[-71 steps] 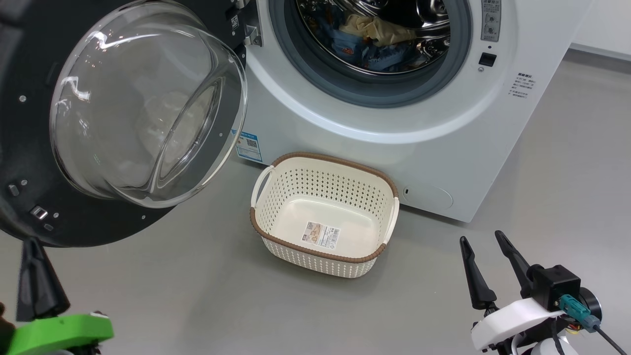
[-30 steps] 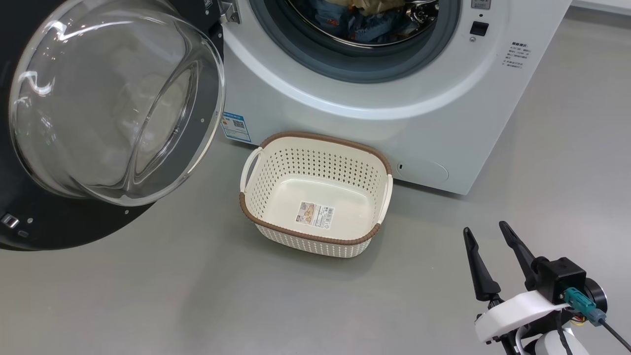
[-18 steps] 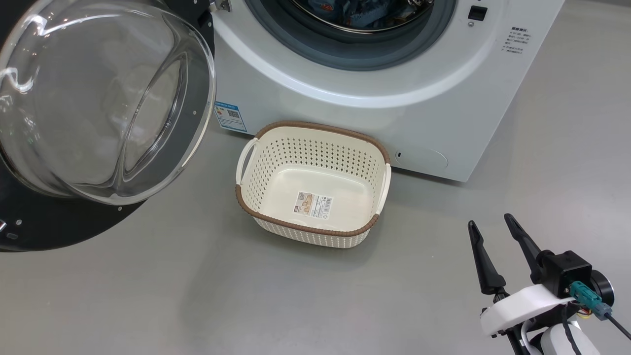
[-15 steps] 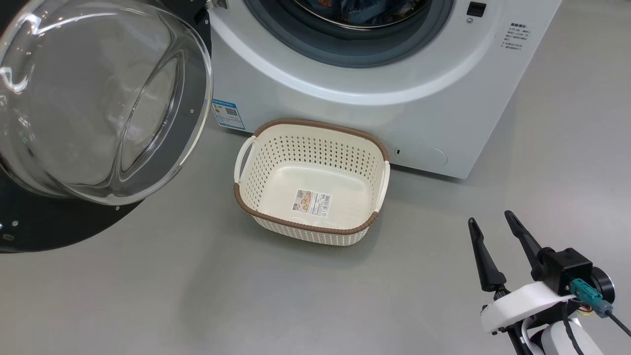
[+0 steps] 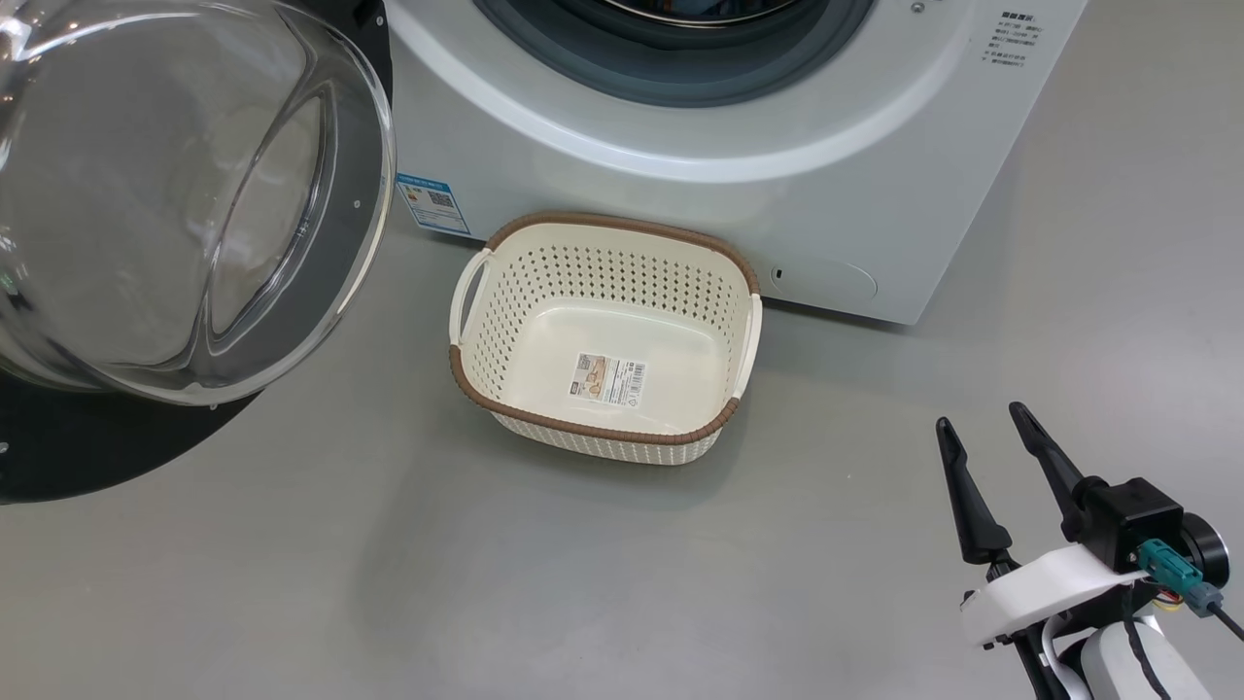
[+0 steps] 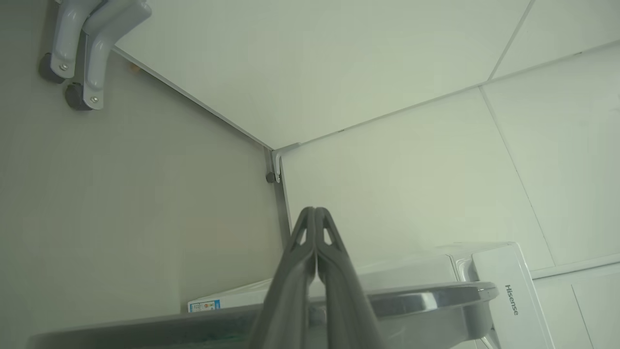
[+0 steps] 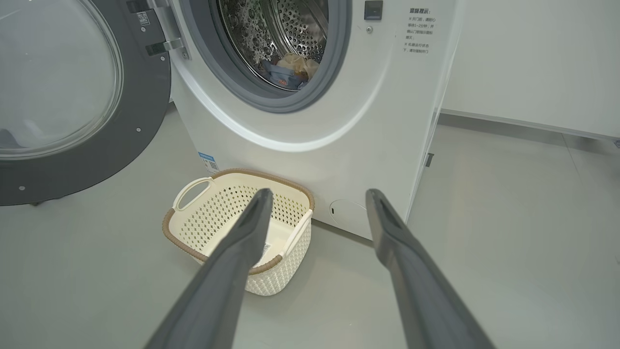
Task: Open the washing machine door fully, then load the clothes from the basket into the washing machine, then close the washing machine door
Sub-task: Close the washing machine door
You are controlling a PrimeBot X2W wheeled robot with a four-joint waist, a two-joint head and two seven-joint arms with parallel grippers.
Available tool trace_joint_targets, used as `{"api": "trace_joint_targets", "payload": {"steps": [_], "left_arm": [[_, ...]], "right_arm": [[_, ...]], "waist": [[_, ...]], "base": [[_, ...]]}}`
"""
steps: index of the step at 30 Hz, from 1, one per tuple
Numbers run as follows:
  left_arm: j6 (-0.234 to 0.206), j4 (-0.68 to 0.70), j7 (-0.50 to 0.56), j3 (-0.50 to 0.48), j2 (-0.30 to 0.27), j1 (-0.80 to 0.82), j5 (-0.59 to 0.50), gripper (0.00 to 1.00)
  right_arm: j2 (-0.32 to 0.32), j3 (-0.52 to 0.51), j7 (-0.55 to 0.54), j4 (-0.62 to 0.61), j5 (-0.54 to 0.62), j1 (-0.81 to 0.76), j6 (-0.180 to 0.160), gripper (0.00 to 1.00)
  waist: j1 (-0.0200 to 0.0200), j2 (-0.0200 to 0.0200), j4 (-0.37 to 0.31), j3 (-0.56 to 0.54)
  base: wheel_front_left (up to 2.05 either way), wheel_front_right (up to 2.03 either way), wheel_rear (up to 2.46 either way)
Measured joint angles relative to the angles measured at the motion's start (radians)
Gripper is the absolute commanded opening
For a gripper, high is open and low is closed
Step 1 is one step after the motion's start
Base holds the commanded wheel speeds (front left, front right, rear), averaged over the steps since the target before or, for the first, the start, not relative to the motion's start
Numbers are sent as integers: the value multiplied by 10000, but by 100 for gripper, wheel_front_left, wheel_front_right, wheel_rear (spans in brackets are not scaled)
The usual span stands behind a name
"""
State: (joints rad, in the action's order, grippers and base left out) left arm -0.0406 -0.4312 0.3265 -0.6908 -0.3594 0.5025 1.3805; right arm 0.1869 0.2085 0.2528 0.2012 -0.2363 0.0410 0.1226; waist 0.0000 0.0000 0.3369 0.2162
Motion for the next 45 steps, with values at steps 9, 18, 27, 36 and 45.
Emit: {"api": "trace_joint_targets", "payload": {"steps": [9, 18, 27, 36, 45], "left_arm": [[-130, -399, 449, 339, -150, 8, -61, 0], [-130, -508, 959, 489, -188, 8, -56, 0], [-123, -589, 1561, 633, -270, 4, 272, 0], [-52, -554, 2454, 796, -401, -18, 527, 0], [148, -366, 3540, 918, -336, -53, 1256, 0]], "right_arm": [[44, -25, 0, 4, 0, 106, 0, 100], [54, -4, 0, 15, 0, 109, 2, 100], [58, 36, 0, 46, -2, 109, 0, 100], [50, 92, 0, 79, -6, 109, 0, 100], [40, 84, 0, 100, -17, 112, 0, 100]], "waist": [[0, 0, -40, 105], [0, 0, -48, 91], [0, 0, -25, 20], [0, 0, 0, -16], [0, 0, 7, 12]], "base": [[0, 0, 0], [0, 0, 0], [0, 0, 0], [0, 0, 0], [0, 0, 0]]}}
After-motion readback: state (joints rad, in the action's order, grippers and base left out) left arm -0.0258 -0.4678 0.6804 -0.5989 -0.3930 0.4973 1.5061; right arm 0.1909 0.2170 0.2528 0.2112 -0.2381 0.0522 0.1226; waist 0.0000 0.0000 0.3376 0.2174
